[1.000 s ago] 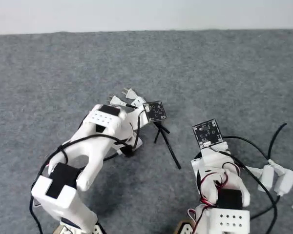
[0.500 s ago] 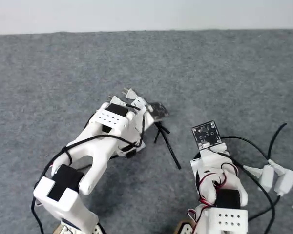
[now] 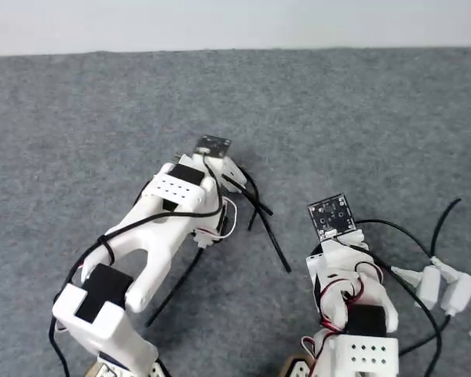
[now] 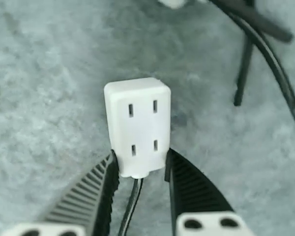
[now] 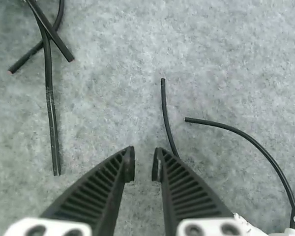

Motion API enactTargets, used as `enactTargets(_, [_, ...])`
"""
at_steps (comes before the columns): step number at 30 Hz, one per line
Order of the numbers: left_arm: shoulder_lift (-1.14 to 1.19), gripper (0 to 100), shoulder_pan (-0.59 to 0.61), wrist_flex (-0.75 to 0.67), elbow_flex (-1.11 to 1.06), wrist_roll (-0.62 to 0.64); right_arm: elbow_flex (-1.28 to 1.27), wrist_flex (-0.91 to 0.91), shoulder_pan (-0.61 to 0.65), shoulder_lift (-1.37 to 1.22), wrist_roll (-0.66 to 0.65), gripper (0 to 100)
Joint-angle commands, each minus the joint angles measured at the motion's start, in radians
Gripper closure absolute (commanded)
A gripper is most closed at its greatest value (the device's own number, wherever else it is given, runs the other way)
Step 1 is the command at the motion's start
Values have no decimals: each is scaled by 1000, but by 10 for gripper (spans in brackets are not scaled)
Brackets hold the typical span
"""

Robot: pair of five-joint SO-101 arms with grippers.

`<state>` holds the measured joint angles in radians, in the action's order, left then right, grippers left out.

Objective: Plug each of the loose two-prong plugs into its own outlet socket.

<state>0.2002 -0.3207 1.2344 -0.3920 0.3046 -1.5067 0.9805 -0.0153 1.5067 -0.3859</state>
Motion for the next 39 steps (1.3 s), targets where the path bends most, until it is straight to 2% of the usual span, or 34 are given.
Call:
enactTargets(1, [64,953,66,-11,27,129,3,-19,28,8,-12,920])
enactTargets(6, [183,788,178,80,162,192,3,-19,28,7,-12,920])
enactTargets(10, [256,697,181,121,211,163,3,-19,30,5,-12,920])
enactTargets(17, [264,690,190,141,220,-2,2,-19,31,4,-12,918])
enactTargets(21, [244,690,190,157,220,-51,2,-19,31,4,-12,916])
enactTargets(25, [104,689,183,152,153,-130,-11,-28,31,10,-12,916])
enactTargets(29, [-132,690,181,69,-7,-163,-18,-44,31,10,-12,916])
enactTargets(34, [-425,691,180,-41,-226,-167,-18,-42,31,10,-12,916])
enactTargets(39, [-635,691,144,-86,-398,-178,-18,-42,31,10,-12,916])
